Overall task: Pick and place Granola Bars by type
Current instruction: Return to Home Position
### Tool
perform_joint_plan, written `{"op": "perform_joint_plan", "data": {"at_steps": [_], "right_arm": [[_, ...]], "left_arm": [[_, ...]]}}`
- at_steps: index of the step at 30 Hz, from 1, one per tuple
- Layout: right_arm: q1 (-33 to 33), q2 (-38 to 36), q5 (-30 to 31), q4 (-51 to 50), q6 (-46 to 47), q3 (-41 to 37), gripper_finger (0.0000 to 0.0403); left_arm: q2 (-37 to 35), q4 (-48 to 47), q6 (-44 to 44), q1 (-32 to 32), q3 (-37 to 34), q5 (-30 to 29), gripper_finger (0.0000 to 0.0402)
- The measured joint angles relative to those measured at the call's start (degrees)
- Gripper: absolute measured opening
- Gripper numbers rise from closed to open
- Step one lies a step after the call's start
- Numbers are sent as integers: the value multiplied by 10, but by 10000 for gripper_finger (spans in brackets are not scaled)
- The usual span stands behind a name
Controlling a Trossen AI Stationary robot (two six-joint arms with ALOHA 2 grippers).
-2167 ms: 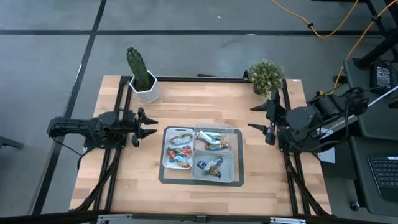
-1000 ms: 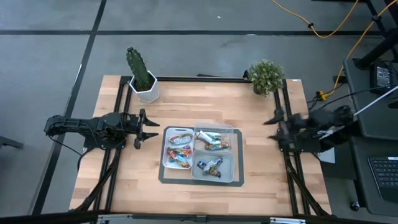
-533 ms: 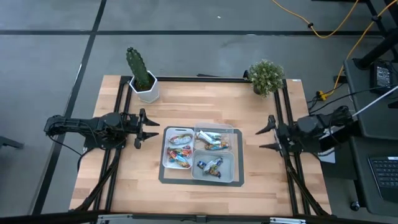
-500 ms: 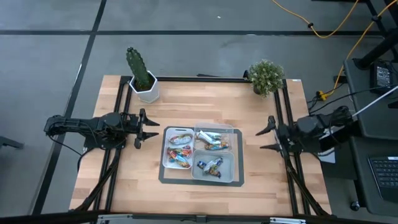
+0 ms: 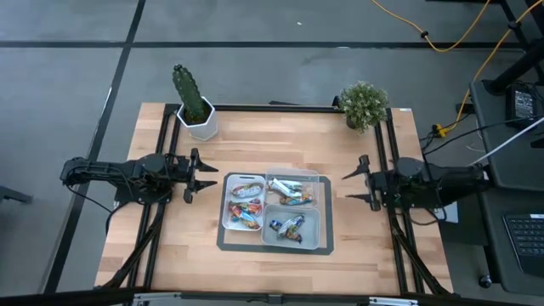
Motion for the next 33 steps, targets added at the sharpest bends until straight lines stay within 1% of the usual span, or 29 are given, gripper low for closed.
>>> {"op": "perform_joint_plan", "data": {"at_steps": [3,7,24,26,30,33], "right_arm": [[-33,0,-14,35,0,-8,277],[-53,0,-27,44,4,-11,277],[-56,0,-27,45,4,-11,277],[-56,0,-25,60,41,-11,277],[-56,0,-6,89,143,-11,277],[-56,0,-6,72,170,-11,277]], "left_arm": [[0,0,0,0,0,0,195],[1,-1,0,0,0,0,194],[1,-1,0,0,0,-1,197],[1,-1,0,0,0,-1,198],[1,-1,0,0,0,-1,195],[1,-1,0,0,0,-1,194]]}}
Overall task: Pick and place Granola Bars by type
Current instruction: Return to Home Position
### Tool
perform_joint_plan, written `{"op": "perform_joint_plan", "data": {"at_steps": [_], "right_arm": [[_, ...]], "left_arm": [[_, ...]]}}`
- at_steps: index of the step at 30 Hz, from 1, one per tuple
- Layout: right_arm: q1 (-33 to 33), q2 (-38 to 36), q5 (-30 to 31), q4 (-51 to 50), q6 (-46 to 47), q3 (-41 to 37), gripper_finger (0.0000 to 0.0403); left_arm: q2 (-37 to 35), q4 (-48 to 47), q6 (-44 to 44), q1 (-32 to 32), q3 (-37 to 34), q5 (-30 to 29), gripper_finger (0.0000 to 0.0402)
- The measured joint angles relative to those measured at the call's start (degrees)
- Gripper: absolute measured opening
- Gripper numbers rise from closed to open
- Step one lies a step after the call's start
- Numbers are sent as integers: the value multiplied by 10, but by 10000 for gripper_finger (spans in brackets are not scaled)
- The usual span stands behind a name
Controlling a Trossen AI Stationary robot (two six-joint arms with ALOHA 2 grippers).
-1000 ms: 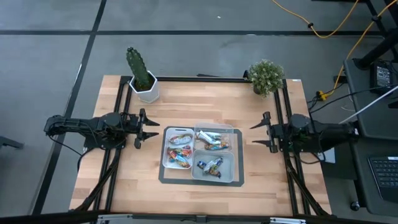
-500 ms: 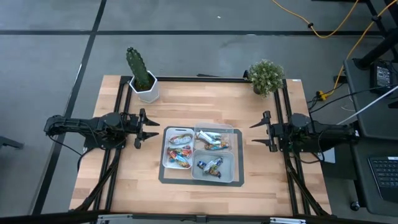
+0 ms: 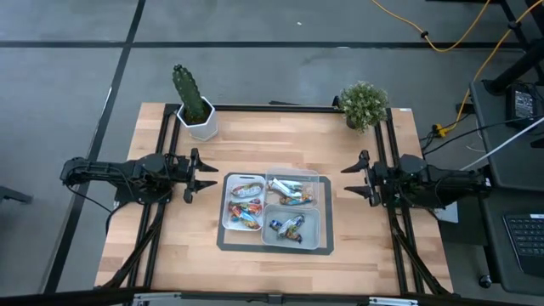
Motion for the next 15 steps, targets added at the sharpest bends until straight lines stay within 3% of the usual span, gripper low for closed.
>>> {"op": "perform_joint_plan", "data": {"at_steps": [6,15], "right_arm": [[0,0,20,-7,90,0,277],[0,0,20,-9,86,0,277]], "left_arm": [[0,0,0,0,0,0,198],[0,0,0,0,0,0,195]]}}
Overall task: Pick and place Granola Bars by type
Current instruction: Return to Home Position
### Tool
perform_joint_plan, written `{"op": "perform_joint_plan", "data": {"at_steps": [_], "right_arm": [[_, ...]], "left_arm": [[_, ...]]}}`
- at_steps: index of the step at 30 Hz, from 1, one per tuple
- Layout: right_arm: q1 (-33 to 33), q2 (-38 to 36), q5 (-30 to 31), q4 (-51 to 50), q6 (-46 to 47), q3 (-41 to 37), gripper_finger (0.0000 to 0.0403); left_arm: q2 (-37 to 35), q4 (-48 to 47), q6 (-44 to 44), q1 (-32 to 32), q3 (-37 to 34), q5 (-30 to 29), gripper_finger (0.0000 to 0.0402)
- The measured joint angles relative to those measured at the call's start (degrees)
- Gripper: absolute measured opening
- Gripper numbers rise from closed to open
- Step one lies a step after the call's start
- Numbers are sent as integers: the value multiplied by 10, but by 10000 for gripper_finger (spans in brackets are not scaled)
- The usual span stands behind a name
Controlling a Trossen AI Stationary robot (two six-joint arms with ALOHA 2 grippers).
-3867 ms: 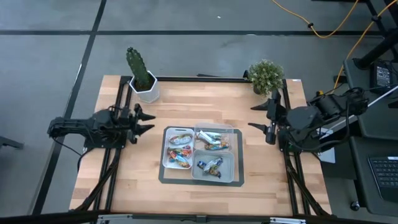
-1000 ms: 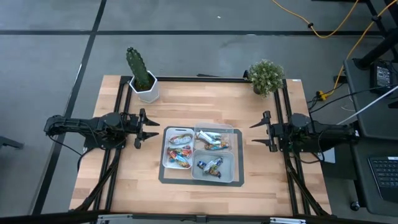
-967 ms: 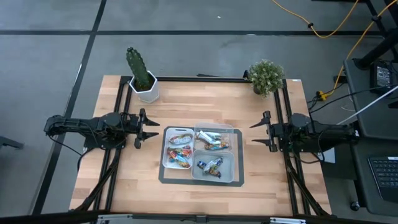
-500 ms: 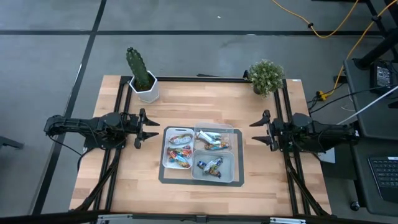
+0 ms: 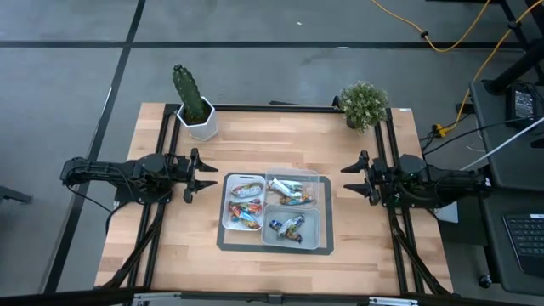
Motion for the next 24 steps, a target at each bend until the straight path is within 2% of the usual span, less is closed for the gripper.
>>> {"op": "perform_joint_plan", "data": {"at_steps": [24], "right_arm": [[0,0,0,0,0,0,277]], "left_arm": [[0,0,0,0,0,0,193]]}}
